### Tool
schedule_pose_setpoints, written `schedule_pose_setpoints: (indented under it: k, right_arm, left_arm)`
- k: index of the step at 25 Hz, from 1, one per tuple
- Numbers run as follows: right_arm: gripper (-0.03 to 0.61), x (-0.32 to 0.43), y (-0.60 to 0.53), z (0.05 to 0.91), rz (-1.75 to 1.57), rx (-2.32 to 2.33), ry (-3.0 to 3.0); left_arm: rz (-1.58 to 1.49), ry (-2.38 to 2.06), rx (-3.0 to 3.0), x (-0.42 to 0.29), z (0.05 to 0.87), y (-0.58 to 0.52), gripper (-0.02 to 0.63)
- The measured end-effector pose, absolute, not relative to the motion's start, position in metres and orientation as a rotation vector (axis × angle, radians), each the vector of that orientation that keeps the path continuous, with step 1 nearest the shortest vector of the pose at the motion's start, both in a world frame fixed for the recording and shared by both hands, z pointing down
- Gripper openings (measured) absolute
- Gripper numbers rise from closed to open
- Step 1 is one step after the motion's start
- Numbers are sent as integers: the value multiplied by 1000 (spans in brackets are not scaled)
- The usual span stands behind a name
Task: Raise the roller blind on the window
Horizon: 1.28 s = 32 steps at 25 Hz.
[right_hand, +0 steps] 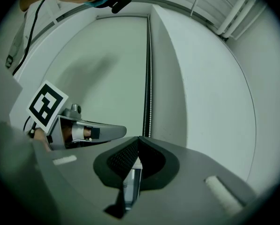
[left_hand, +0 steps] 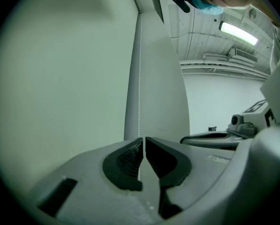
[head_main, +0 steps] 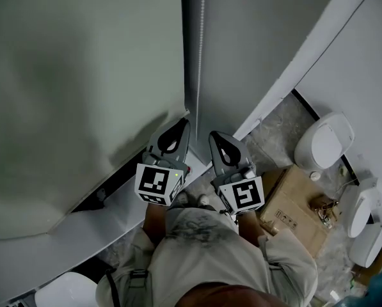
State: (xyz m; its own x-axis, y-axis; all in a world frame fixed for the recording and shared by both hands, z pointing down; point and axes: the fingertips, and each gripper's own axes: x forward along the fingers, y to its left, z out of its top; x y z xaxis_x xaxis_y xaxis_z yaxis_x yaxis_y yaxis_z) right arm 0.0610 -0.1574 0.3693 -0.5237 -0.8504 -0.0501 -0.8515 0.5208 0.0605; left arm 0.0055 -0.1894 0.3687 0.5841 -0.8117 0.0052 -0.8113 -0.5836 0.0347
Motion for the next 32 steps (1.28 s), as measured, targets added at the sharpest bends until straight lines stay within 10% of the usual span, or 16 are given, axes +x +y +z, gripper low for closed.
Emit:
schedule_pose_setpoints:
  k: [32]
  right_arm:
    - [11,65,-198,372,131,-1746,2631]
  left_arm:
    - [-36,-1105,2888,38,369,-257,94]
